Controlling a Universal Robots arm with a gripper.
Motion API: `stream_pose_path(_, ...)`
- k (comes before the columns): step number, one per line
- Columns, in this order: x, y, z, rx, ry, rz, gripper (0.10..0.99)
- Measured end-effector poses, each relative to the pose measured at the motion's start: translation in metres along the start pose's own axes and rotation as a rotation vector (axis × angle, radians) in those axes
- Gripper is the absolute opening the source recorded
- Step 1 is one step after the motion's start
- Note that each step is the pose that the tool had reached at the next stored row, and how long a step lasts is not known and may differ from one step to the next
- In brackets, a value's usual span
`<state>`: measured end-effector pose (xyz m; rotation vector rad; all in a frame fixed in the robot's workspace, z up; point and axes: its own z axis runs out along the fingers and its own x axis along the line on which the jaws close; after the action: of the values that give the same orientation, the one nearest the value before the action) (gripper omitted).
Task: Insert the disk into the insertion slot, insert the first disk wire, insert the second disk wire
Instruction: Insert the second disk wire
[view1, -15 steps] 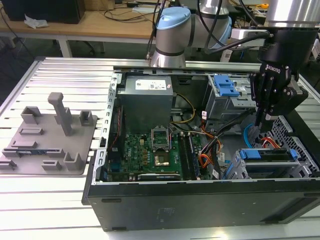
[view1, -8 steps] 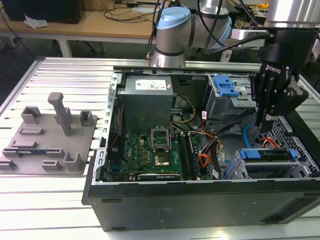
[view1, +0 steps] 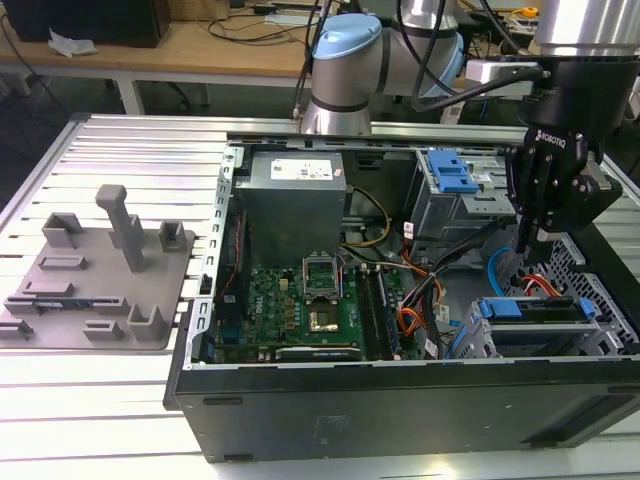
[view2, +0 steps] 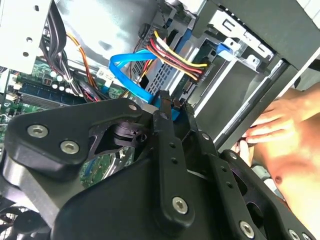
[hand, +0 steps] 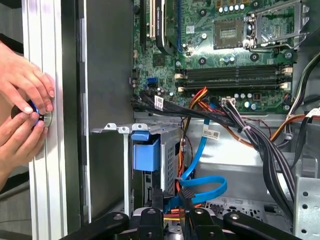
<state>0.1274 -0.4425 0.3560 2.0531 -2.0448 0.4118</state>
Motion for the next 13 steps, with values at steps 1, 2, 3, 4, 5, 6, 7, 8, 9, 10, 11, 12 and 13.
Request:
stream_pose_path(1,0.0,0.0,0.0,0.0,-0.0001,0.0,0.267)
stream_pose_path(2,0.0,0.0,0.0,0.0,-0.0001,0.0,0.267)
stream_pose_path(3,-0.0001,0.0002,0.0002,-0.002,0.0003,0.006,0.267)
stream_pose_path(4,-0.0001,0.0003,0.0002,-0.007,0.0005,0.011,0.267)
stream_pose_path(5,-0.0002,0.0004,0.0003,-0.012,0.0005,0.013,0.267)
stream_pose_path(6,-0.0002,0.0003,0.0003,-0.022,0.0006,0.012,0.267)
stream_pose_path(7,-0.0002,0.0003,0.0003,-0.025,0.0007,0.012,0.267)
stream_pose_path(8,-0.0002,0.0003,0.0003,-0.028,0.0009,0.011,0.267)
stream_pose_path(9,-0.0002,0.0004,0.0003,-0.031,0.0011,0.01,0.267)
stream_pose_path(10,-0.0003,0.0004,0.0004,-0.032,0.0014,0.01,0.267)
stream_pose_path(11,-0.0004,0.0004,0.0007,-0.032,0.002,0.009,0.267)
stream_pose_path(12,-0.0006,0.0003,0.001,-0.031,0.0032,0.008,0.267)
stream_pose_path(13,-0.0006,0.0003,0.0011,-0.031,0.0041,0.007,0.267)
